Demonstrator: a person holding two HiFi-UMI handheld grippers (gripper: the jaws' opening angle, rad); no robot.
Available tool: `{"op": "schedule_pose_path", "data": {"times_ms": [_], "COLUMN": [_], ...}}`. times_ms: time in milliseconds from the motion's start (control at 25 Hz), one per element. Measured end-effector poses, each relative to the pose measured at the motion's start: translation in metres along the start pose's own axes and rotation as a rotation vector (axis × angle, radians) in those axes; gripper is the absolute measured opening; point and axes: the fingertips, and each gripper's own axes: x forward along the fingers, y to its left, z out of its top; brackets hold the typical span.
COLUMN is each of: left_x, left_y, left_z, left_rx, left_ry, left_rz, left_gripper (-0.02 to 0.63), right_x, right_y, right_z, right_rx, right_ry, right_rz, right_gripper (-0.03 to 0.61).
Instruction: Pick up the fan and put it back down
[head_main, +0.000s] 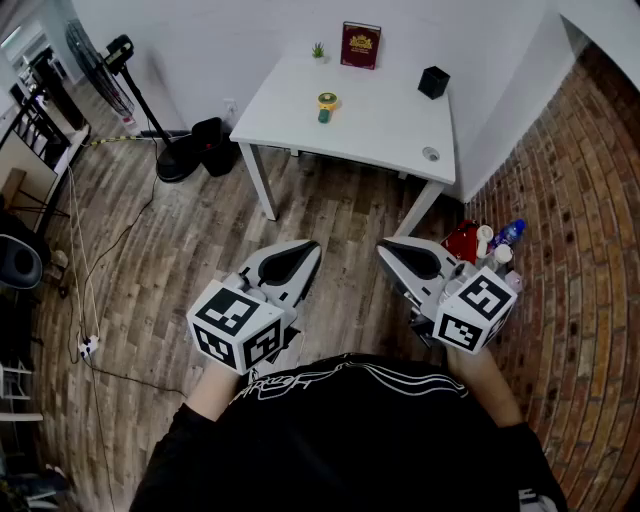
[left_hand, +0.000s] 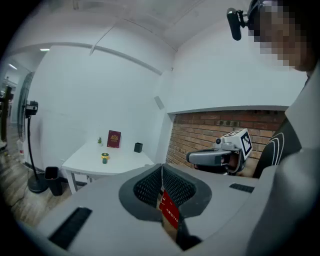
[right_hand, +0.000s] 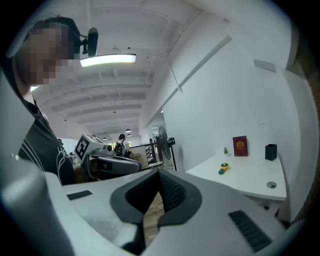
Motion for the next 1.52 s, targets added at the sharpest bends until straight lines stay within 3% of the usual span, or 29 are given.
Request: {"op": "schedule_pose_path", "data": {"times_ms": [400, 680, 760, 1160, 1520], "left_x": [-0.027, -0.048, -0.053, -0.056, -0.021], "left_y": [0.012, 0.023, 0.027, 0.067, 0.132], "left_z": [-0.003, -0.008, -0.012, -0.022, -0.025], "left_rx": [0.006, -0.005, -0.013, -0.058, -0.076], "left_ry": [-0.019, -0.051, -0.050, -0.035, 0.004], "left_rz": [0.004, -0.008, -0.004, 0.049, 0.082], "left_gripper": [0.032, 0.034, 0.034, 0.034, 0.034], "right_x": [0.007, 0.010, 0.013, 0.031, 0.092], "right_y": [0.020, 0.024, 0.024, -0.014, -0.082], "right_z": [-0.002, -0.008, -0.011, -0.016, -0.026], "right_rx": [-0.029, 0.010, -0.002, 0.010, 0.032], "right_ry": [-0.014, -0.064, -0.053, -0.016, -0.006], "right_rz": [-0.028, -0.069, -0.080, -0.197, -0.240], "right_gripper": [0.002, 0.013, 0.110, 0.421, 0.426]}}
